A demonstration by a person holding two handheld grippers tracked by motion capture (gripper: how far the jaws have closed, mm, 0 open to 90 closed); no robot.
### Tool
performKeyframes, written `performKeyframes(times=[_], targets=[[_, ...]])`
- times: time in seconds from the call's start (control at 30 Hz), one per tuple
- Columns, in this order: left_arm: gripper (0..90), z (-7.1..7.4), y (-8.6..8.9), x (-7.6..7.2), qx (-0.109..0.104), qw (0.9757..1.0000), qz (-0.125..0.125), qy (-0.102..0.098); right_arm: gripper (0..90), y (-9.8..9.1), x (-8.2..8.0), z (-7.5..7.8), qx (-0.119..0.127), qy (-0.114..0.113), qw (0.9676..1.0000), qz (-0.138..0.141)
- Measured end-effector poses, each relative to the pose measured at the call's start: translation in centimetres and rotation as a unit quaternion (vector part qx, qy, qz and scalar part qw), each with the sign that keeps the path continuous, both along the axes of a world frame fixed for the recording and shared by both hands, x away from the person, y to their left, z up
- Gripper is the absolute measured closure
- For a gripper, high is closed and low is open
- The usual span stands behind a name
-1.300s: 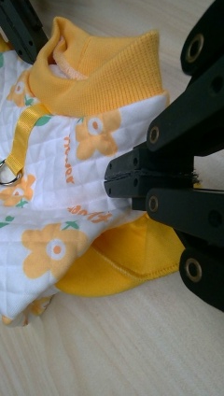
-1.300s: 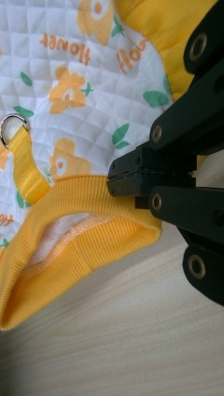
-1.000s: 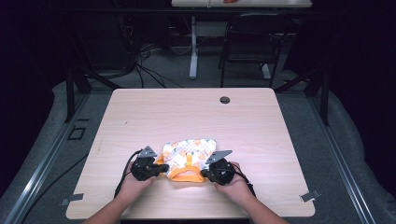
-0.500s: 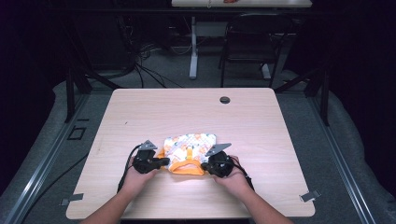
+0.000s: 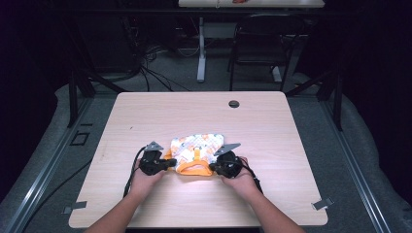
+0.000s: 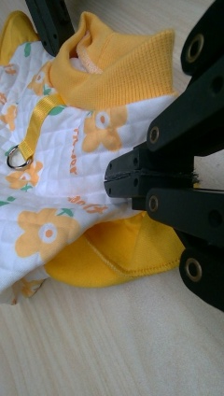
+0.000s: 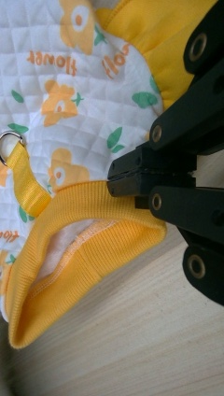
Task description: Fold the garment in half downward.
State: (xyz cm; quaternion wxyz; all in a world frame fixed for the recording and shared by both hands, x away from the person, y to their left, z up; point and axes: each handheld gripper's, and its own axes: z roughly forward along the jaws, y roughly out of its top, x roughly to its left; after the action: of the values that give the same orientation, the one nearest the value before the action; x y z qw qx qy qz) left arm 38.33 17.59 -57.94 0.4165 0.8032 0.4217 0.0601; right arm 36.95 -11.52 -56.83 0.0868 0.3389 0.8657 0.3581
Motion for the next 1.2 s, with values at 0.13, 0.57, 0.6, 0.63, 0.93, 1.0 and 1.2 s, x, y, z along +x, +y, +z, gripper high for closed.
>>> performKeyframes(times=[0.13, 0.57, 0.6, 0.63, 0.93, 1.0, 1.2], targets=[[90.0, 0.1, -0.1, 0.3, 0.003, 1.0000, 0.002, 0.003, 90.0, 0.0, 0.5, 0.0, 0.002, 0.000, 1.0000, -0.008], [90.0, 0.2, -0.4, 1.0, 0.012, 0.9999, 0.009, 0.001, 90.0, 0.4, 1.2, 0.2, -0.013, -0.003, 0.9998, -0.015], [90.0, 0.2, -0.4, 1.0, 0.012, 0.9999, 0.009, 0.001, 90.0, 0.4, 1.2, 0.2, -0.013, -0.003, 0.9998, -0.015], [90.0, 0.3, -0.4, 0.9, 0.012, 0.9999, 0.010, 0.001, 89.9, 0.4, 1.2, 0.2, -0.013, -0.003, 0.9998, -0.016], [90.0, 1.6, -0.3, 0.3, 0.007, 0.9998, 0.008, -0.016, 89.6, 0.5, 0.8, 1.8, 0.009, -0.016, 0.9997, -0.016], [90.0, 2.0, -0.1, 0.0, 0.007, 0.9997, 0.008, -0.021, 89.6, 0.4, 0.8, 2.6, 0.010, -0.023, 0.9996, -0.013], [90.0, 3.4, 0.8, -0.8, 0.011, 0.9991, 0.007, -0.039, 89.5, 0.0, 0.1, 4.6, 0.024, -0.040, 0.9988, -0.011]])
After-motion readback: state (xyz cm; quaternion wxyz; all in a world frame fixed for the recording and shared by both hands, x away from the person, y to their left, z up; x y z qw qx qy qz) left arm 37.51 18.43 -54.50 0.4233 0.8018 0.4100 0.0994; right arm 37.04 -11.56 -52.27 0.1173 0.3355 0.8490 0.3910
